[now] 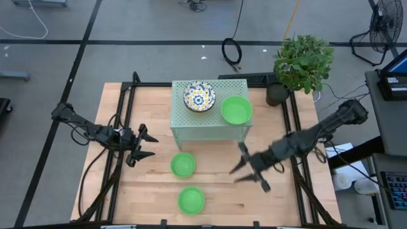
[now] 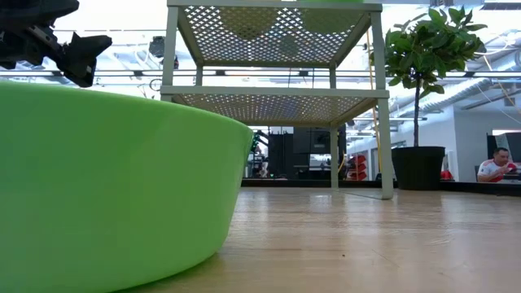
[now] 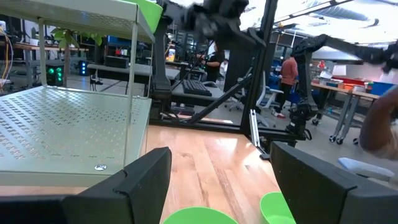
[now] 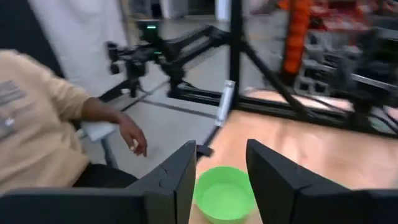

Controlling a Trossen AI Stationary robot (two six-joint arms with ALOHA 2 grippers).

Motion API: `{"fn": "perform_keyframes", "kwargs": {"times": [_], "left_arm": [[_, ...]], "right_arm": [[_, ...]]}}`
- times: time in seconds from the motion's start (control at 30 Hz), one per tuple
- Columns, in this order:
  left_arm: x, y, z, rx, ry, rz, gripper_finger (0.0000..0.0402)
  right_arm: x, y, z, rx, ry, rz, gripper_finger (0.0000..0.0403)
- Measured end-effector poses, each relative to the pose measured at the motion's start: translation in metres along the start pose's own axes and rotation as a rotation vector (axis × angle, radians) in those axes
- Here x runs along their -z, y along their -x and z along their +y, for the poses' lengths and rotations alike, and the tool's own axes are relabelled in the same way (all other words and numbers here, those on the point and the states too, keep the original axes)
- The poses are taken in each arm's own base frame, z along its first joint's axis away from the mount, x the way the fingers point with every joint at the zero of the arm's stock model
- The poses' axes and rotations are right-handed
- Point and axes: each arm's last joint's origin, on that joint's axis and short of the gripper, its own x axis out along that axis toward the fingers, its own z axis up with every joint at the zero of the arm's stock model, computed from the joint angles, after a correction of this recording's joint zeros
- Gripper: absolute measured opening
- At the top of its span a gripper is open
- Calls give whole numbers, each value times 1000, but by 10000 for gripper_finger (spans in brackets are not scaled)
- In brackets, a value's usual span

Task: Pick & Place Mini bowls
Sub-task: Stack the top green bowl on the green bowl on the shelf

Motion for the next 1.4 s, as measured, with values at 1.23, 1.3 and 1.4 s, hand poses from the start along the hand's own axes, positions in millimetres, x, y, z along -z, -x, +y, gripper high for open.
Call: {"fn": "perform_keyframes", "kwargs": {"times": [1.23, 1.3, 1.4], "left_arm": [[0, 0, 0, 0, 0, 0, 273], [0, 0, 0, 0, 0, 0, 274], [0, 0, 0, 0, 0, 0, 274]], "right_arm": [[124, 34, -15, 305, 127, -302, 128], [123, 34, -16, 314, 155, -297, 128], [123, 34, -19, 332, 163, -294, 128]]}}
